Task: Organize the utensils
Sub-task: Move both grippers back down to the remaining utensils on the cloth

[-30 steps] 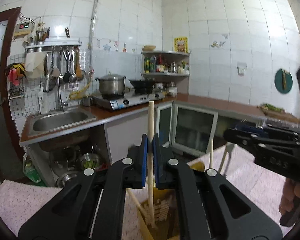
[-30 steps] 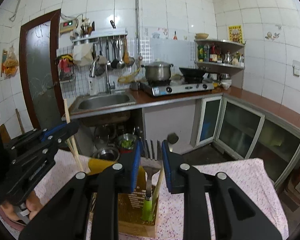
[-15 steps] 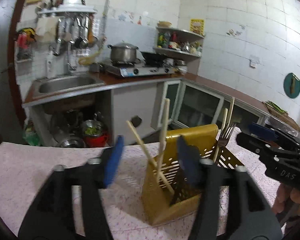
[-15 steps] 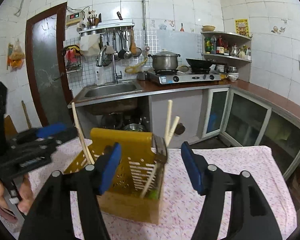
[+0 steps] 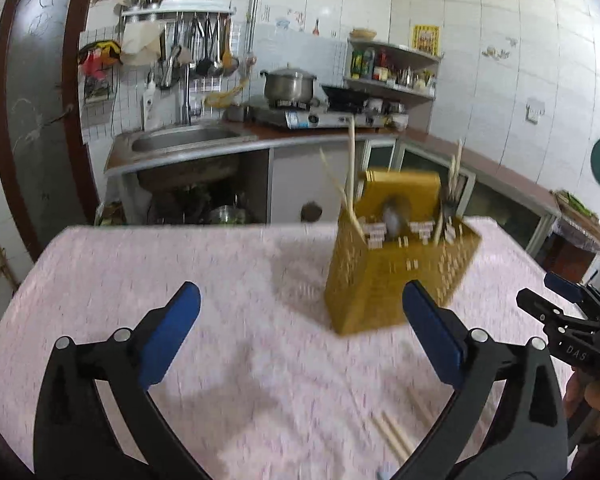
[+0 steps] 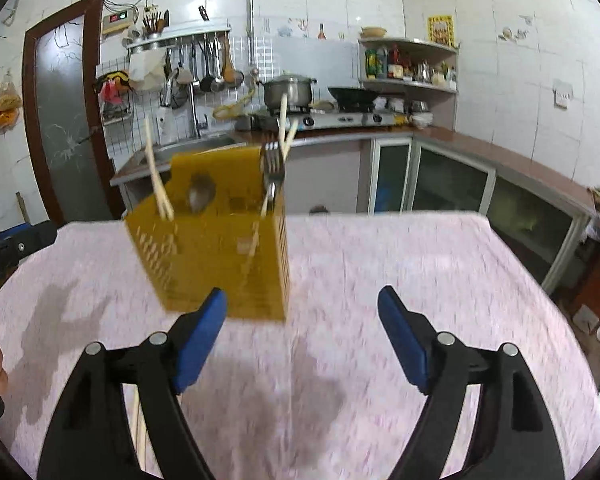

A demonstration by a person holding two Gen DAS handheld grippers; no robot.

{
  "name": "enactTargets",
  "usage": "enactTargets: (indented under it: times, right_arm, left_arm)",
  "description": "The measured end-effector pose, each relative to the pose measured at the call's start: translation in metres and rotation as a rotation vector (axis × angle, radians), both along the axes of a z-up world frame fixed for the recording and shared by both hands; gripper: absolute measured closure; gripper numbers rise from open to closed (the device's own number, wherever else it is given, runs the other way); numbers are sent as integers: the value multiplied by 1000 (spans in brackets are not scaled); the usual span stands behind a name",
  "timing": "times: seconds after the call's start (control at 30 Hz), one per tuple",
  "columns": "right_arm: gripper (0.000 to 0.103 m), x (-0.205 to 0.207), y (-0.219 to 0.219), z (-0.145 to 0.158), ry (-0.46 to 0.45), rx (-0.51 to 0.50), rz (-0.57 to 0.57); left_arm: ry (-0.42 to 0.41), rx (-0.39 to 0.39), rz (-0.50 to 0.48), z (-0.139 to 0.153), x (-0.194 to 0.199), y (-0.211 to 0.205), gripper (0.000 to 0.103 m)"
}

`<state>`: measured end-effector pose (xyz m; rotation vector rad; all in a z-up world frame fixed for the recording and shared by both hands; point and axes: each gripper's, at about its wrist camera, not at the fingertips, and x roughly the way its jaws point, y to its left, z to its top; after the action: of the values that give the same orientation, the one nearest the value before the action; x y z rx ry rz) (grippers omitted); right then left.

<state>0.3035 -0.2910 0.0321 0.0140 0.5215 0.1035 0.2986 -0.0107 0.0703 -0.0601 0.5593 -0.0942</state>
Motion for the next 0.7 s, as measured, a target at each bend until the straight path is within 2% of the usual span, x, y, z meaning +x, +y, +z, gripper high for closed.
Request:
enactTargets:
  times: [0.13,0.23,0.43,0.5,0.6,0.7]
  right_arm:
    - [25,-20,2,-17,47,8,-1]
    - [25,-34,2,-27,73,3,-7]
    - [25,-50,-6,-46,104,15,-23]
    - [25,-53,-6,-49,101,11,-26]
    - [25,-55,-6,-56,95,5,-31]
    - [25,-54,-7,-62,108,2,-26]
  left_arm:
    - [61,-11,-15,-21,-22,-1,5]
    - [121,-48,-26,-37,-33,-2,5]
    - [215,-43,-1,-70,-56,-7,5]
    - [252,-71,-13,-80,-61,-9,5]
    - [273,-101,9,-88,-68,-14,5]
    - [293,-80,11,-97,-74,-23,5]
